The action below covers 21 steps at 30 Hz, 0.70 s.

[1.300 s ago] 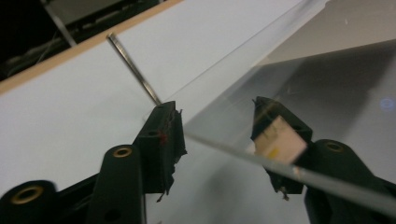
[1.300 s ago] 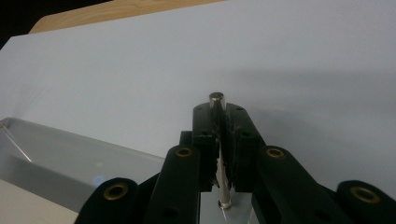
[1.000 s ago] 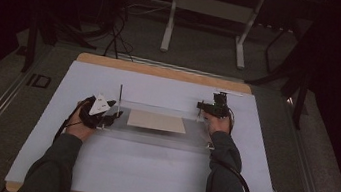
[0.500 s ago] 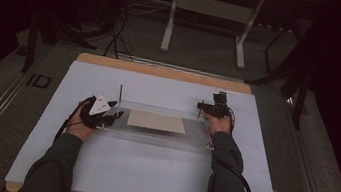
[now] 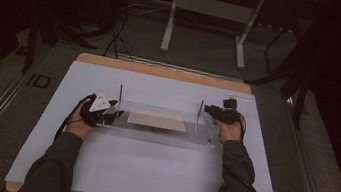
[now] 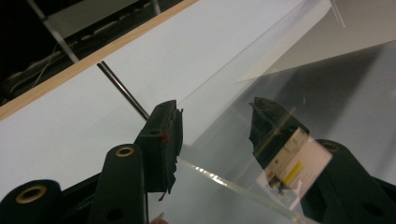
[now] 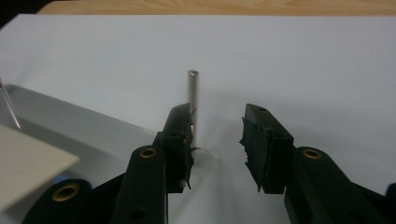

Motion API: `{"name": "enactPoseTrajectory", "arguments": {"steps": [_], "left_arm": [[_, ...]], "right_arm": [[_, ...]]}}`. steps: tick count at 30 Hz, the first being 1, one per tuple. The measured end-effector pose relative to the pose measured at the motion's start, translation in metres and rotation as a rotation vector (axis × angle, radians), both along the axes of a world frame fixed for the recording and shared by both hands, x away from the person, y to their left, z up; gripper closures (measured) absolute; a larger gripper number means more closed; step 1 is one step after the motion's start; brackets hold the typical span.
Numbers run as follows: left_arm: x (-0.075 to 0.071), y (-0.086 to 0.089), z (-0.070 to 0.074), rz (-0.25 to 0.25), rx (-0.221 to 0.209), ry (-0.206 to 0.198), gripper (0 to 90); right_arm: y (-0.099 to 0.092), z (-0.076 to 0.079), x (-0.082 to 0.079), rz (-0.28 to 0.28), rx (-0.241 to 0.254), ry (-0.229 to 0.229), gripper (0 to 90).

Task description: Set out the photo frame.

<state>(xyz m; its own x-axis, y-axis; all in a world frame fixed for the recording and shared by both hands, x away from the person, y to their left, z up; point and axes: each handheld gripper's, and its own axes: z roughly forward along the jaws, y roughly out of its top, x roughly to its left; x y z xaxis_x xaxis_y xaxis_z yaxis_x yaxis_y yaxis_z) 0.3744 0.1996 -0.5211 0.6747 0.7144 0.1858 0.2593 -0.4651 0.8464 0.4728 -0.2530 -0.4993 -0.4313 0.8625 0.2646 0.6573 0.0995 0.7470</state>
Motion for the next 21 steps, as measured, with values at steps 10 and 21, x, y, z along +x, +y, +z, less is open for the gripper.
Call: {"name": "enactPoseTrajectory", "arguments": {"steps": [10,21], "left_arm": [[0.003,0.001,0.003,-0.004,-0.004,0.019,50.6],[0.003,0.001,0.003,-0.004,-0.006,0.024,50.6]], "right_arm": [[-0.016,-0.007,-0.028,0.069,-0.098,-0.079,63.5],[-0.006,-0.020,-0.047,0.161,-0.203,-0.111,65.5]]}}
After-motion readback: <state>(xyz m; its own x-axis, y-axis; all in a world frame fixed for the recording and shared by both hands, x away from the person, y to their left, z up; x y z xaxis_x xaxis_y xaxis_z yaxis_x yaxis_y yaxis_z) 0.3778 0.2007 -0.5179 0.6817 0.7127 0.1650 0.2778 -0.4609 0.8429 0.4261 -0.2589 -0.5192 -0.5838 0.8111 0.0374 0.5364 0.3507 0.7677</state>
